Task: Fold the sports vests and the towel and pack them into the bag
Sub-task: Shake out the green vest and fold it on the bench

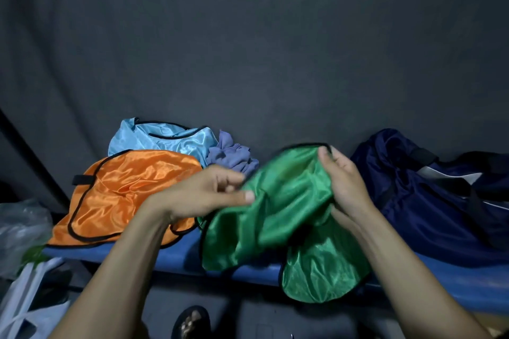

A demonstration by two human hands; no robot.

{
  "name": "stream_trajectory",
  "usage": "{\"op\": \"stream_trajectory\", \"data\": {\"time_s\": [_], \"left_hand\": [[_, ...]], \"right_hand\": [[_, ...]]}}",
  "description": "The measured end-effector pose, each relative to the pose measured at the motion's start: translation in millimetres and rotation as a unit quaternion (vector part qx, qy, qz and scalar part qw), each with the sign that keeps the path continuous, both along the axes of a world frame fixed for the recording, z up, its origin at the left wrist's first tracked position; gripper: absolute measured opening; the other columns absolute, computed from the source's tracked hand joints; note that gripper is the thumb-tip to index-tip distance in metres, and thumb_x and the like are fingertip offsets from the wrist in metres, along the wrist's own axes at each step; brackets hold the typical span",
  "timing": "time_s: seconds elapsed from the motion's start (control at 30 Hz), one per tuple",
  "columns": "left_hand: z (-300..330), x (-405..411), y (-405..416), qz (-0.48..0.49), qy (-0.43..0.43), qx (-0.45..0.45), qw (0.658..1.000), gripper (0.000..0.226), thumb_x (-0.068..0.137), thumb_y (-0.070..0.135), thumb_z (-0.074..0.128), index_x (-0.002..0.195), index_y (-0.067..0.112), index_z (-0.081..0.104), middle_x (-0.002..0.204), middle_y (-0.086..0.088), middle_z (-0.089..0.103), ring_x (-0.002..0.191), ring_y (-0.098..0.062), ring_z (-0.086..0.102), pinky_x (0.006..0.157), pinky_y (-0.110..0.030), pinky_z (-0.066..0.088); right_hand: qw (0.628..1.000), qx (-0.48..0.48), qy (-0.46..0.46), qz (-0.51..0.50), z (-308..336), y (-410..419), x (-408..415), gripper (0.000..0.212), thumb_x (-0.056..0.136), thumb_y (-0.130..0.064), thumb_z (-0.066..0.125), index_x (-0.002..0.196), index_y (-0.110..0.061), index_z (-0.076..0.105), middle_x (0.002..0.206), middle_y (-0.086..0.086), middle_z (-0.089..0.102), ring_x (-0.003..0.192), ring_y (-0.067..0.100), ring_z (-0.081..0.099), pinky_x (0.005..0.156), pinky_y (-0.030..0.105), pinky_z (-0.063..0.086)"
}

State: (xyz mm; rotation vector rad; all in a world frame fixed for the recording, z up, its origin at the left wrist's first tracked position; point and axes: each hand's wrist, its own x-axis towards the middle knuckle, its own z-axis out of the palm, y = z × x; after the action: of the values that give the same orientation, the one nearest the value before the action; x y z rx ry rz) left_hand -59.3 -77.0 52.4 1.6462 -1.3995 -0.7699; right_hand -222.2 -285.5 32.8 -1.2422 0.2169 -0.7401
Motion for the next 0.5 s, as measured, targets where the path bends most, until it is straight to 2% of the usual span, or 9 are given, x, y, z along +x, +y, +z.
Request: {"op": "stream_trajectory", "data": {"time_s": [0.07, 0.1, 0.2, 0.3, 0.33, 0.4, 0.47, 0.5], "left_hand": [[-5, -3, 4, -0.118, -0.025, 0.093, 0.988, 0.035, 0.099, 0.021, 0.067, 0.072, 0.003, 0.052, 0.067, -0.014, 0.035, 0.062, -0.029, 0.029, 0.058, -0.045, 0.022], [-7, -4, 4, -0.142, -0.029, 0.118, 0.982, 0.031, 0.099, 0.018, 0.067, 0.072, 0.006, 0.055, 0.067, -0.011, 0.038, 0.063, -0.026, 0.031, 0.059, -0.042, 0.025], [-12, 1, 4, -0.145, -0.026, 0.152, 0.977, 0.03, 0.099, 0.022, 0.066, 0.079, 0.0, 0.06, 0.071, -0.003, 0.048, 0.068, -0.015, 0.041, 0.066, -0.032, 0.031], [-15, 2, 3, -0.151, -0.044, 0.169, 0.973, 0.035, 0.095, 0.041, 0.069, 0.09, 0.006, 0.067, 0.079, 0.0, 0.059, 0.072, -0.016, 0.05, 0.071, -0.036, 0.039], [-18, -1, 0, -0.124, -0.04, 0.148, 0.98, 0.032, 0.093, 0.042, 0.071, 0.101, 0.011, 0.069, 0.089, 0.003, 0.066, 0.079, -0.015, 0.059, 0.077, -0.035, 0.046], [-23, -11, -13, -0.038, 0.003, 0.065, 0.997, 0.038, 0.09, 0.034, 0.076, 0.123, 0.019, 0.065, 0.111, 0.001, 0.069, 0.098, -0.019, 0.065, 0.093, -0.035, 0.052], [-24, -28, -30, 0.002, 0.041, -0.017, 0.999, 0.04, 0.089, 0.026, 0.079, 0.124, 0.016, 0.061, 0.108, -0.009, 0.065, 0.096, -0.021, 0.06, 0.09, -0.042, 0.049], [-25, -36, -37, 0.006, 0.047, -0.037, 0.998, 0.037, 0.089, 0.026, 0.079, 0.118, 0.011, 0.061, 0.102, -0.014, 0.062, 0.093, -0.022, 0.056, 0.085, -0.047, 0.046]], "right_hand": [[0.998, 0.063, -0.02, -0.004, 6, -4, -4, 0.023, 0.107, -0.017, 0.044, 0.099, -0.01, 0.065, 0.081, 0.002, 0.074, 0.073, 0.013, 0.071, 0.07, 0.029, 0.059], [0.998, 0.068, -0.016, -0.009, 6, -6, -7, 0.023, 0.107, -0.017, 0.044, 0.098, -0.011, 0.065, 0.079, 0.001, 0.073, 0.071, 0.012, 0.07, 0.067, 0.027, 0.059], [0.998, 0.066, 0.022, -0.009, 1, -13, -11, 0.026, 0.106, -0.026, 0.049, 0.101, -0.008, 0.068, 0.082, 0.004, 0.07, 0.074, 0.016, 0.068, 0.07, 0.029, 0.058], [0.995, 0.05, 0.074, 0.051, -7, -12, -15, 0.031, 0.1, -0.031, 0.056, 0.099, -0.005, 0.073, 0.088, 0.011, 0.073, 0.077, 0.019, 0.07, 0.07, 0.03, 0.059], [0.992, 0.018, 0.094, 0.076, -7, -7, -16, 0.03, 0.097, -0.032, 0.06, 0.097, -0.007, 0.076, 0.089, 0.012, 0.074, 0.076, 0.019, 0.07, 0.07, 0.03, 0.058], [0.979, -0.129, 0.121, 0.105, -11, 3, -15, 0.024, 0.096, -0.03, 0.063, 0.082, -0.017, 0.078, 0.078, 0.001, 0.071, 0.068, 0.01, 0.063, 0.063, 0.023, 0.052], [0.954, -0.256, 0.118, 0.103, -17, 12, -10, 0.031, 0.098, -0.019, 0.064, 0.069, -0.024, 0.072, 0.064, -0.014, 0.058, 0.06, 0.0, 0.049, 0.056, 0.02, 0.039], [0.949, -0.276, 0.112, 0.099, -18, 16, -7, 0.032, 0.098, -0.014, 0.065, 0.069, -0.025, 0.072, 0.06, -0.017, 0.054, 0.058, -0.002, 0.044, 0.055, 0.019, 0.035]]}}
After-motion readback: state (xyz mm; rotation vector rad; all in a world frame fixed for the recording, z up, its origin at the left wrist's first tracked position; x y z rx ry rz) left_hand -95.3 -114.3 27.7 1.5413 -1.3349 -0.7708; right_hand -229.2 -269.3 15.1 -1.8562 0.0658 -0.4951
